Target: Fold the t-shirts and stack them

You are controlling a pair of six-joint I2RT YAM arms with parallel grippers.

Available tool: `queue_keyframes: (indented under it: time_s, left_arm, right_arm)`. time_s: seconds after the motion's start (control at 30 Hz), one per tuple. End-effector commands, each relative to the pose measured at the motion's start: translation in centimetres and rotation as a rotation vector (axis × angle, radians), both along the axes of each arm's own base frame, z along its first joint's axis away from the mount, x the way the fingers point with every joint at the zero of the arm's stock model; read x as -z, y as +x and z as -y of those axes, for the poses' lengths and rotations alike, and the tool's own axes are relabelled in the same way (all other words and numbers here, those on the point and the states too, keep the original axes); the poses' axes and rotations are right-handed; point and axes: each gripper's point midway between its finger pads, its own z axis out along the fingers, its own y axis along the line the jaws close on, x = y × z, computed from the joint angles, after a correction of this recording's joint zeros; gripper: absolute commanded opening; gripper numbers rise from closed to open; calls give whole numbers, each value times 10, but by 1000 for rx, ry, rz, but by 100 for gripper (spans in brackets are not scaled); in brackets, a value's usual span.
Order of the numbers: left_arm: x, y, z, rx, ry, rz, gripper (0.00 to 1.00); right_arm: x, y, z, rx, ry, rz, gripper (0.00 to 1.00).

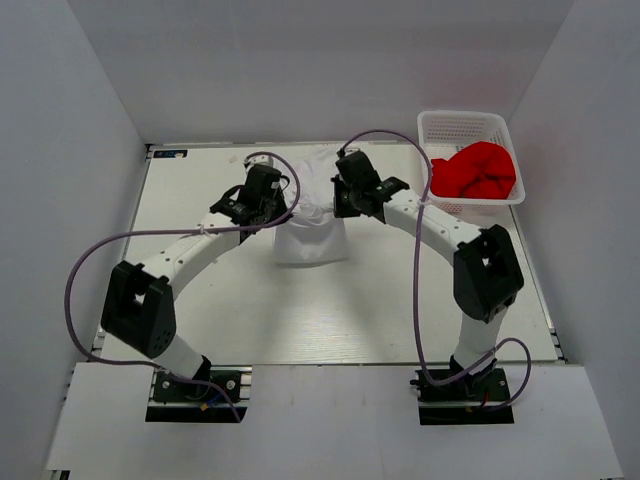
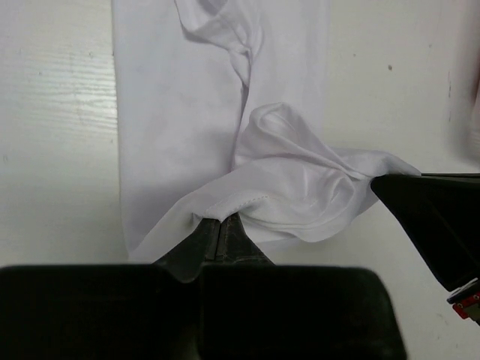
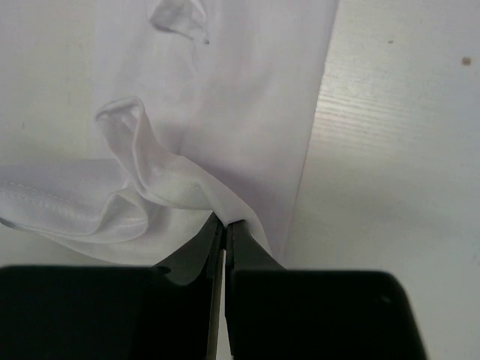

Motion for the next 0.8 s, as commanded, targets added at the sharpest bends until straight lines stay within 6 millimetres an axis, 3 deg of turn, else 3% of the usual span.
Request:
queue_keyframes:
  time_s: [0.0, 0.07, 0.1, 0.13, 0.23, 0.27, 0.3, 0.37, 0.43, 0.5, 0.53, 0.57, 0.6, 0.67, 0.7, 0.77]
  left_arm:
    - [-10, 27, -7, -30, 3, 41, 0]
    - [-8, 35, -6, -28, -12, 38, 0]
    - [6, 37, -6, -28, 3, 9, 0]
    - [5, 43, -9, -41, 2, 11, 0]
    - [15, 55, -17, -53, 10, 3, 0]
    - [14, 61, -18, -55, -3, 10, 0]
    - [12, 65, -11, -13, -9, 19, 0]
    - [27, 73, -10, -4, 3, -12, 0]
    - [28, 82, -9, -4, 0, -26, 0]
    - [43, 90, -15, -26, 26, -69, 0]
    - [45, 95, -15, -34, 33, -68, 8]
    - [47, 103, -29, -82, 44, -75, 17]
    - [37, 116, -38, -128, 54, -47, 31]
    - [42, 132, -55, -180, 77, -55, 99]
    - [19, 149, -57, -199, 66, -11, 100]
    - [25, 150, -58, -183, 80, -74, 100]
  right_arm:
    - [-11, 23, -5, -29, 8, 33, 0]
    - [-5, 34, -13, -45, 3, 21, 0]
    - [-2, 41, -13, -40, -2, 17, 0]
    - [8, 44, -12, -37, -11, -2, 0]
    - [14, 57, -12, -26, -10, -10, 0]
    - [27, 59, -13, -30, -22, -30, 0]
    - [20, 66, -15, -30, -1, -21, 0]
    - [26, 75, -19, -28, 7, -25, 0]
    - [29, 81, -17, -10, 15, -36, 0]
    - [33, 92, -19, -6, 33, -43, 11]
    - [38, 96, -19, -8, 37, -47, 18]
    - [23, 106, -26, -25, 70, -12, 25]
    - [32, 109, -24, -29, 55, -25, 33]
    - [12, 118, -33, -70, 111, 9, 51]
    - [-3, 123, -33, -71, 126, 38, 90]
    - [-7, 119, -31, -97, 136, 39, 90]
